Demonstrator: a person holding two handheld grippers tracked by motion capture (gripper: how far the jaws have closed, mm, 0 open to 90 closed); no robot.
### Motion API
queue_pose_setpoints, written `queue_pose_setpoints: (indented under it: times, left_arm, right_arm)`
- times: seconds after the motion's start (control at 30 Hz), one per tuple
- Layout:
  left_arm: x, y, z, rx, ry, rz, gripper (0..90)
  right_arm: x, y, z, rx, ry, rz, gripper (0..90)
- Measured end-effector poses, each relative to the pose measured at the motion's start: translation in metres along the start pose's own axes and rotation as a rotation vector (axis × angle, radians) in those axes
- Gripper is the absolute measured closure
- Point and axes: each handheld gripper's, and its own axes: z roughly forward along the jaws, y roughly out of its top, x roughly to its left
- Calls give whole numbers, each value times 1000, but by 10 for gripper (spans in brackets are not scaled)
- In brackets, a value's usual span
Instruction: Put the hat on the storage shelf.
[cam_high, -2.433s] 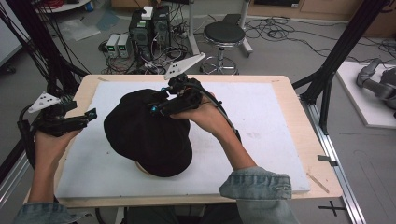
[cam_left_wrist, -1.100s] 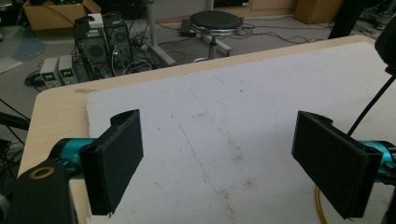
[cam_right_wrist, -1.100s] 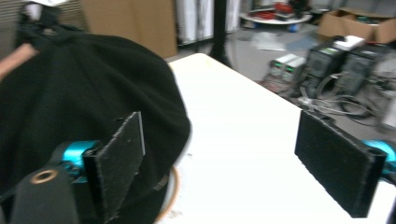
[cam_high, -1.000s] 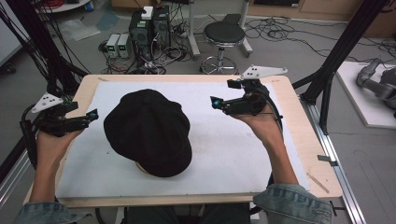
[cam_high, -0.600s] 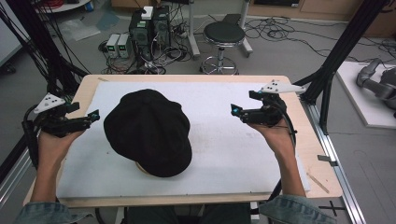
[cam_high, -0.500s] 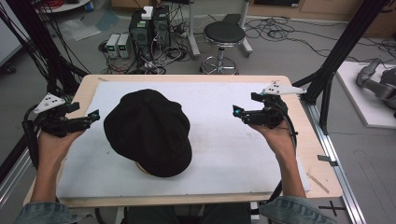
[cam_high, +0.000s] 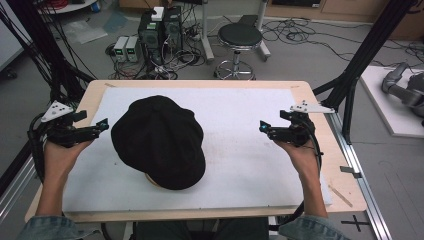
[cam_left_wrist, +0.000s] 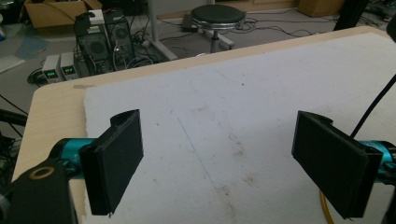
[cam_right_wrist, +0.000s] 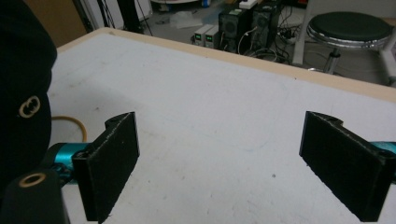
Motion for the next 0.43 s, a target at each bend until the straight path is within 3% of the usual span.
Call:
queue_pose_setpoints:
  times: [0.43]
  left_arm:
    - [-3, -4, 6, 12, -2, 7, 168]
  right_arm:
    - [-5, -10, 1, 0, 2, 13, 119]
